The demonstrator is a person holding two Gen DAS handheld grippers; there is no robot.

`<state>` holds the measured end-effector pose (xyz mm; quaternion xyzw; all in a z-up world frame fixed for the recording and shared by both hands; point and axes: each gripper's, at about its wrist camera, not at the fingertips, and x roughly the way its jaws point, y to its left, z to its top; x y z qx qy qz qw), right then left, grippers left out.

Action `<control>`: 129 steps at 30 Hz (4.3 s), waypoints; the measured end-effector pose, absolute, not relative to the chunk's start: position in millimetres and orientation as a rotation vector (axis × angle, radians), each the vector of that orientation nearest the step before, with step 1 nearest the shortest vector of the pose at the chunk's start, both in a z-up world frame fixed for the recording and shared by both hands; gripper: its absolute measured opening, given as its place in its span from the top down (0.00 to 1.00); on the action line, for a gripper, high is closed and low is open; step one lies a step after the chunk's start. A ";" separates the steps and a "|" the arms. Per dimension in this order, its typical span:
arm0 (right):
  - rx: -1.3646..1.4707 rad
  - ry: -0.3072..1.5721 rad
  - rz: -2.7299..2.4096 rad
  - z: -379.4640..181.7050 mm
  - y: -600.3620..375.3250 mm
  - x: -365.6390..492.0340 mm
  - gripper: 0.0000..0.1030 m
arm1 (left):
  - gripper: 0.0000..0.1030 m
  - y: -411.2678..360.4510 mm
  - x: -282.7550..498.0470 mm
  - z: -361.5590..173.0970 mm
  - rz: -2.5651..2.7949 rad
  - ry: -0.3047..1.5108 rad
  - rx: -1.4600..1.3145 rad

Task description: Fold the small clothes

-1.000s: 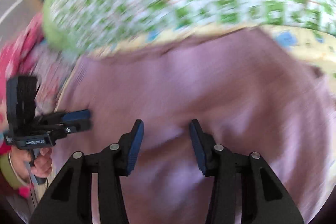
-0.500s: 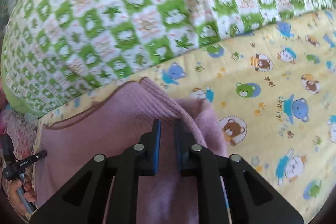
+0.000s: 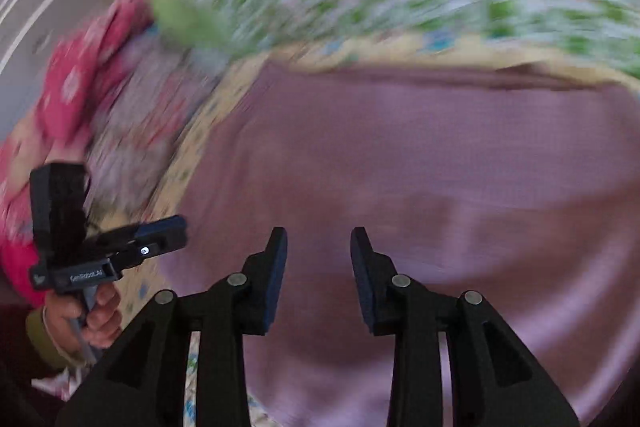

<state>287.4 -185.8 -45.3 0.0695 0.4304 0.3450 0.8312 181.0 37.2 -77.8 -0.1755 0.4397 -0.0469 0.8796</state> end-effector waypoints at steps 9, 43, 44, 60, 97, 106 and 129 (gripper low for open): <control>0.287 0.746 0.299 -34.9 -234.8 359.9 0.76 | 0.61 82.0 160.1 -115.4 -0.004 0.989 -0.416; 0.163 1.050 0.507 2.8 -27.9 311.8 0.16 | 0.31 101.1 123.1 -125.0 -0.022 1.041 -0.665; 0.118 1.089 0.477 -1.3 -11.6 321.3 0.16 | 0.31 100.7 124.0 -125.5 -0.024 1.038 -0.673; 0.187 1.151 0.363 -35.2 -7.5 363.0 0.83 | 0.83 88.5 144.5 -126.0 -0.076 1.021 -0.671; 0.568 0.887 0.352 -23.7 -430.3 281.2 0.87 | 0.87 -276.4 236.8 -64.9 -0.754 1.001 -0.130; 0.534 0.919 0.289 -39.0 -433.9 285.2 0.77 | 0.79 -292.1 236.3 -85.4 -0.719 1.070 -0.112; 0.484 0.898 0.273 -26.8 -374.9 147.7 0.48 | 0.38 -130.3 222.4 -70.2 -0.456 1.102 -0.376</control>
